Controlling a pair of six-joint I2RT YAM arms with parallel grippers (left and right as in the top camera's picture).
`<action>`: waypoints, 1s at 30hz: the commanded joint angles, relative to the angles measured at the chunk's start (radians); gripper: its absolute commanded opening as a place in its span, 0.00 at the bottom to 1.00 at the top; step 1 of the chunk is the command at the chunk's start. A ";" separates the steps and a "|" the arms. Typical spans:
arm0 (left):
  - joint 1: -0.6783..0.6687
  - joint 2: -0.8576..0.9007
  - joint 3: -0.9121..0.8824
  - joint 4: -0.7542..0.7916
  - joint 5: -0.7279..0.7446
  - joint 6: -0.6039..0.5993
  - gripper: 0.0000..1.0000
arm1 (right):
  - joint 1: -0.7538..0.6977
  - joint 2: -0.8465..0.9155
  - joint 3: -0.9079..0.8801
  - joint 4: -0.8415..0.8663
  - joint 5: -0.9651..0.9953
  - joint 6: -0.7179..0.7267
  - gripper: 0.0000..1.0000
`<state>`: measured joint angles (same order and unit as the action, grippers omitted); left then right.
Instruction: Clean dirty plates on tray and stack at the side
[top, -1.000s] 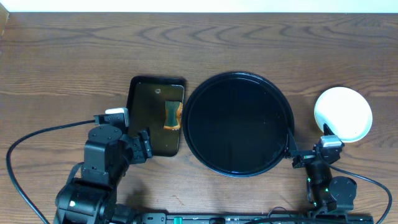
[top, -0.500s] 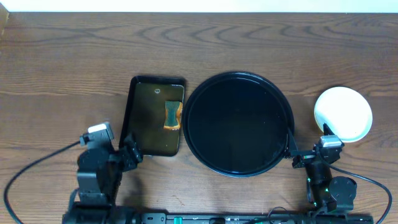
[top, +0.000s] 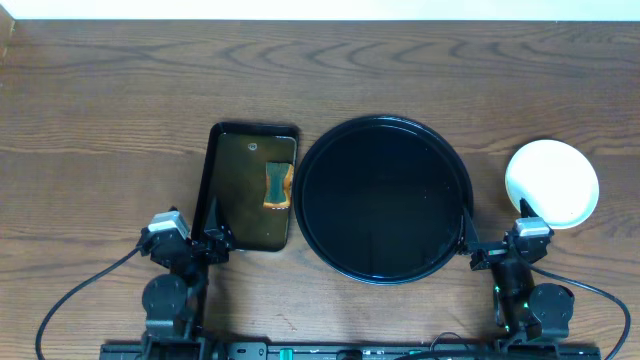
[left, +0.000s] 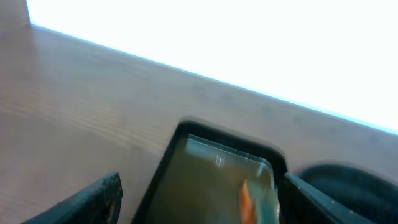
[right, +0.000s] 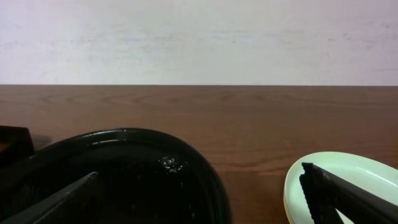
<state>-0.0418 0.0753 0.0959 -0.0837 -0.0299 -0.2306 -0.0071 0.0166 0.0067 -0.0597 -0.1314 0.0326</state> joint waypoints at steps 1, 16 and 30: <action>0.004 -0.053 -0.083 0.145 -0.004 0.085 0.80 | -0.008 -0.008 -0.001 -0.004 -0.007 -0.011 0.99; 0.004 -0.071 -0.092 0.013 0.045 0.174 0.81 | -0.008 -0.007 -0.001 -0.004 -0.007 -0.011 0.99; 0.004 -0.071 -0.092 0.013 0.045 0.174 0.81 | -0.008 -0.007 -0.001 -0.004 -0.007 -0.011 0.99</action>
